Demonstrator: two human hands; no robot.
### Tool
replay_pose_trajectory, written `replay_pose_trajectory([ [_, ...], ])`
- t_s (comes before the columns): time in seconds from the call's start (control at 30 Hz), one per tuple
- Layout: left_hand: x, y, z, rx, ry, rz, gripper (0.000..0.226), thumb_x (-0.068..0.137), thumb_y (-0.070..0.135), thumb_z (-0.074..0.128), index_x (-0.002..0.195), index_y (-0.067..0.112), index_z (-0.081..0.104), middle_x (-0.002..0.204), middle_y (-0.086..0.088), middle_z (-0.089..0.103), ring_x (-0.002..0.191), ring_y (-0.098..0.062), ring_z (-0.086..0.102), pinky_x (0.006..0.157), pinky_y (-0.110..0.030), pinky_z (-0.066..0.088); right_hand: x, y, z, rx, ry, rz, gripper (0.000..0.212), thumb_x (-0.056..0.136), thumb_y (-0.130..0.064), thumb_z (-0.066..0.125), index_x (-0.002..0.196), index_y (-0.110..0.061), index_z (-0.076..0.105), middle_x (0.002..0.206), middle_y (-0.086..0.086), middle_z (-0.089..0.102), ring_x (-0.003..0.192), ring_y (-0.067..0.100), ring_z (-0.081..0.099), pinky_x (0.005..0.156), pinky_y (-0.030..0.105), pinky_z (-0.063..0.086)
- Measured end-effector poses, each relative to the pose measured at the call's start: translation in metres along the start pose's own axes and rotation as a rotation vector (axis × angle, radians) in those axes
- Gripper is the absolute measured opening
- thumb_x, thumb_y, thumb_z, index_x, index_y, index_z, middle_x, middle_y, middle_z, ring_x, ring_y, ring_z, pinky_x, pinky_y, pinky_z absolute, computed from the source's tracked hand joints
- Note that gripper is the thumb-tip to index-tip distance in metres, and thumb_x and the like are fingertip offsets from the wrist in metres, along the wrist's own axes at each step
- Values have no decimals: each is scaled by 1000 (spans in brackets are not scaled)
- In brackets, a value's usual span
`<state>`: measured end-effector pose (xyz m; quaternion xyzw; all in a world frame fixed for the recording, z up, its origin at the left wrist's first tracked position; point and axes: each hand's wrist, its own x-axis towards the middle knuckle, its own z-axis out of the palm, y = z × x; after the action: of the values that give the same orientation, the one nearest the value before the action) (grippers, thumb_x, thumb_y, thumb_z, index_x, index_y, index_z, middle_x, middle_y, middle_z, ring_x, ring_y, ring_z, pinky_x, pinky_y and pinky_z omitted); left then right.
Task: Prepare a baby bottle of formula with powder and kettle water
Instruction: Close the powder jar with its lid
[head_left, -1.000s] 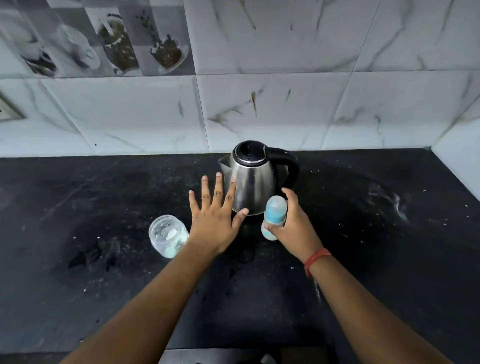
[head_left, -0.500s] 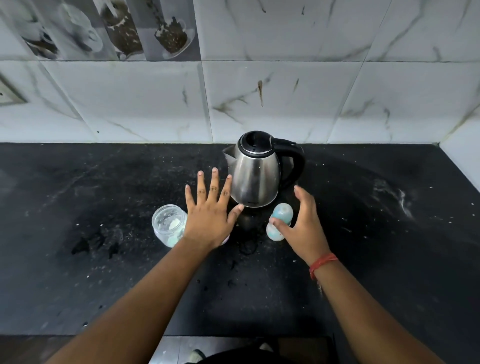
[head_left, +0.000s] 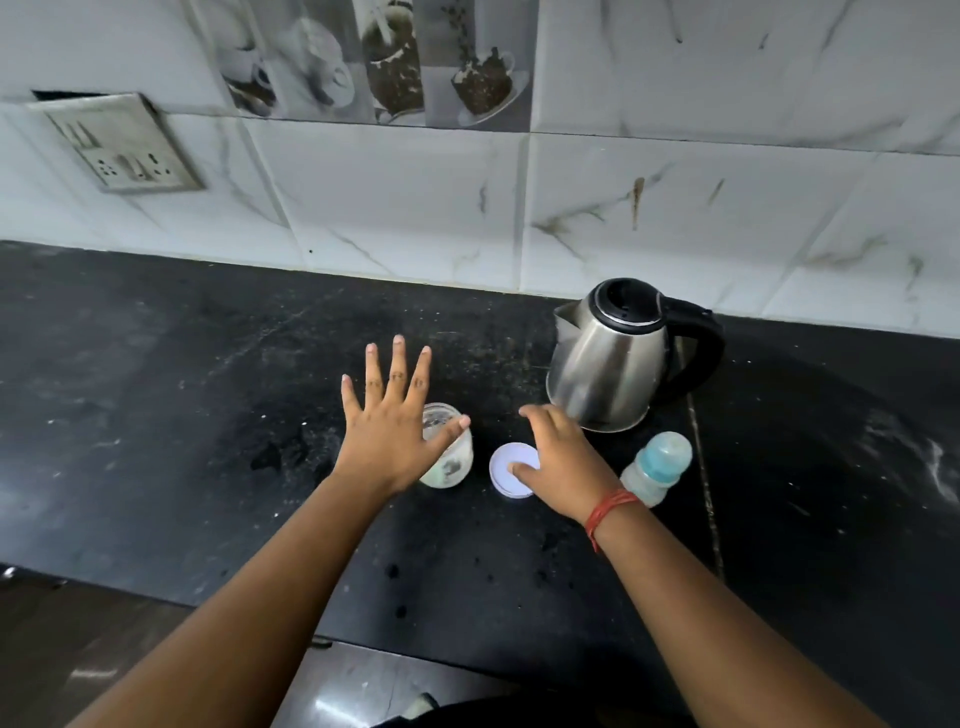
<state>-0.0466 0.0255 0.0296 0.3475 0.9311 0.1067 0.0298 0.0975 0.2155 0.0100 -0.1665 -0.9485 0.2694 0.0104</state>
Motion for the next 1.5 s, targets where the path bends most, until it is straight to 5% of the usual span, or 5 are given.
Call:
replay_pose_trajectory([
  [0.27,-26,-34,24,-287,-218,-76,134,67,91,49,160,25,-21,165,6,-34,155,-24,-27,126,-62,2,21,1,45,-370,-235,109,76,85,-49,70,149,-27,35,146,6,45,138,31,37,115,48,32],
  [0.7,-24,-27,58,-778,-176,-149,124,58,69,81,159,33,20,173,2,-7,154,-9,-14,129,-53,7,0,-9,19,2,-38,186,76,80,-30,71,150,-34,40,129,1,38,123,24,46,106,31,40],
  [1.07,-17,3,64,-908,-83,-163,90,66,40,93,136,38,37,132,18,56,122,-1,58,109,-37,50,-13,-21,-35,312,187,272,41,80,-21,77,106,-16,46,121,-2,40,98,14,49,70,9,35],
  [1.3,-5,33,48,-921,-46,-46,101,67,36,94,148,29,35,139,15,48,129,-1,51,112,-37,47,-9,-27,-54,348,376,-18,44,73,-23,88,90,-15,49,116,-1,46,108,8,52,89,3,35],
  [1.5,0,54,30,-912,-21,58,101,64,50,89,148,34,37,141,13,46,133,-12,47,110,-45,47,-1,-29,-68,150,141,-170,76,75,-23,85,142,-23,48,137,-4,42,131,20,42,114,34,37],
])
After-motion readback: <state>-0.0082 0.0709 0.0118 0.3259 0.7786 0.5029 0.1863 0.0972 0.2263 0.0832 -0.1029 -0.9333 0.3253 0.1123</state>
